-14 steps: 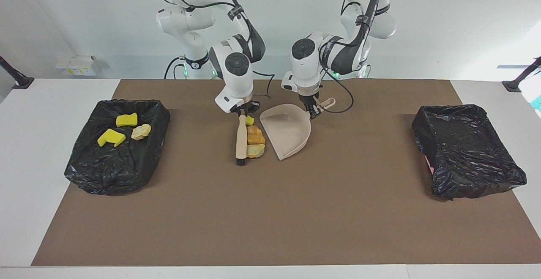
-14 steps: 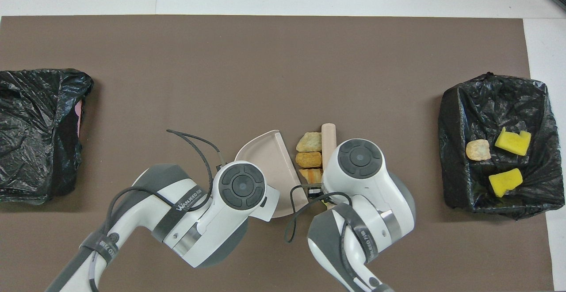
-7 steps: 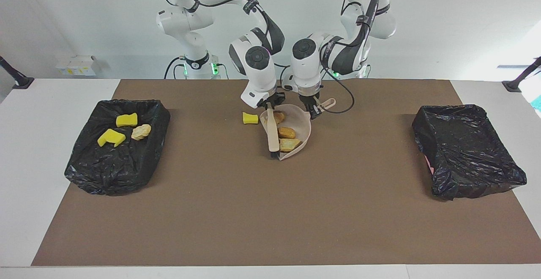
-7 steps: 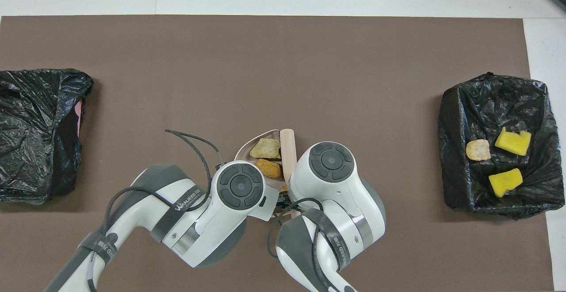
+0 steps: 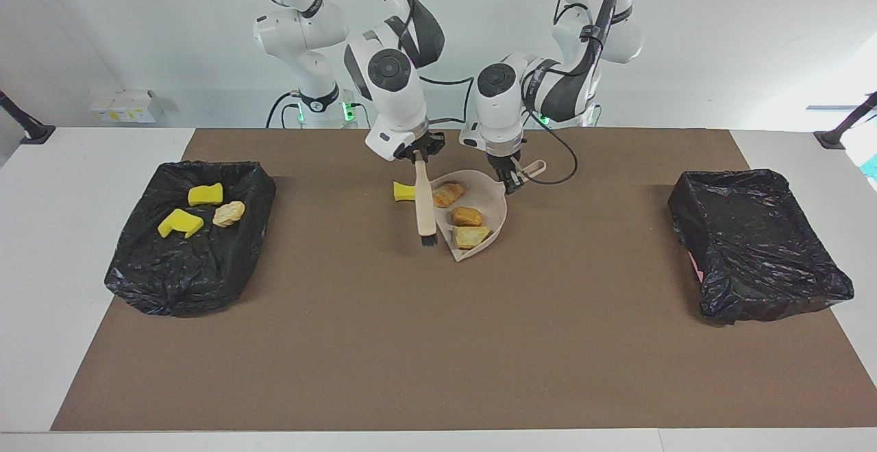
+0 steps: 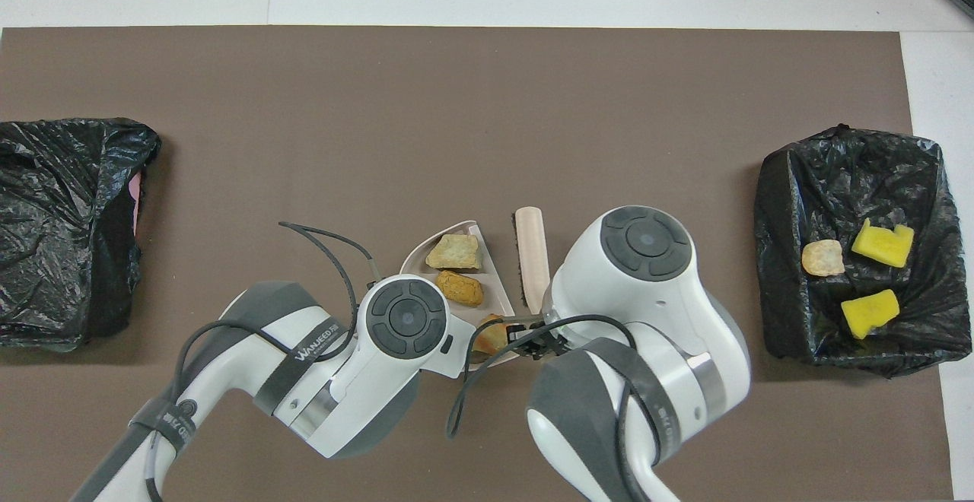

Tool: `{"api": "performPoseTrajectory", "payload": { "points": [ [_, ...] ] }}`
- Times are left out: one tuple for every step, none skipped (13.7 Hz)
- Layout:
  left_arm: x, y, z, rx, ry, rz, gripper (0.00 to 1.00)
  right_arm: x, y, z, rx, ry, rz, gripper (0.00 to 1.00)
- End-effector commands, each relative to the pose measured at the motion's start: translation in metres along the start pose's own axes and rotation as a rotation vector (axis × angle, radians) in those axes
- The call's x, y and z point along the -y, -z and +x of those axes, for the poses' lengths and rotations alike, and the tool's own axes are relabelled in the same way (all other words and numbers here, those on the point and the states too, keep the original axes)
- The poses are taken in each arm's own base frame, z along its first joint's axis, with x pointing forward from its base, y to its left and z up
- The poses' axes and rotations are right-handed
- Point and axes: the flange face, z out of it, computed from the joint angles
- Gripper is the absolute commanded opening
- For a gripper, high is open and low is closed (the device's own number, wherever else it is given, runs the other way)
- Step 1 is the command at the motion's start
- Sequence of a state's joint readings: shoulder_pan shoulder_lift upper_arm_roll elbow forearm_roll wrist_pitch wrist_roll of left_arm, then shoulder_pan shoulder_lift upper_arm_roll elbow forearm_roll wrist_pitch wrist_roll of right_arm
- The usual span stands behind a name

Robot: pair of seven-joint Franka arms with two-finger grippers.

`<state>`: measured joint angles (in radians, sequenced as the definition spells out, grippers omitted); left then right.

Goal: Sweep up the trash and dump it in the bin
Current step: 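Sweep the bread crusts into the dustpan with the right gripper's brush, then sweep the yellow sponge into the dustpan with the right gripper's brush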

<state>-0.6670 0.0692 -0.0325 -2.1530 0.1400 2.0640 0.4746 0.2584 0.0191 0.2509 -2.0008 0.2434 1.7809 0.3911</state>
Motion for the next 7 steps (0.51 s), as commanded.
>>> {"api": "performPoseTrajectory", "payload": {
  "points": [
    [-0.004, -0.001, -0.009, 0.004, -0.025, 0.018, 0.0, -0.033, 0.017, -0.013, 0.019, -0.019, -0.013, 0.0],
    [-0.006, -0.001, -0.009, 0.007, -0.03, 0.017, 0.0, -0.037, 0.018, -0.018, 0.02, -0.022, -0.033, 0.0],
    [-0.007, -0.002, -0.01, 0.01, -0.034, 0.017, 0.0, -0.04, 0.014, -0.025, 0.028, -0.032, -0.046, 0.0],
    [-0.009, -0.003, -0.012, 0.013, -0.035, 0.016, 0.0, -0.044, 0.009, -0.032, 0.034, -0.05, -0.055, 0.0],
    [-0.013, -0.004, -0.014, 0.017, -0.041, 0.016, 0.0, -0.048, 0.003, -0.036, 0.044, -0.074, -0.061, 0.0],
    [-0.019, -0.004, -0.014, 0.02, -0.052, 0.019, 0.0, -0.052, 0.0, -0.043, 0.06, -0.089, -0.073, 0.0],
    [-0.021, -0.005, -0.015, 0.022, -0.057, 0.022, 0.0, -0.059, -0.006, -0.056, 0.073, -0.092, -0.088, 0.0]
  ]
}}
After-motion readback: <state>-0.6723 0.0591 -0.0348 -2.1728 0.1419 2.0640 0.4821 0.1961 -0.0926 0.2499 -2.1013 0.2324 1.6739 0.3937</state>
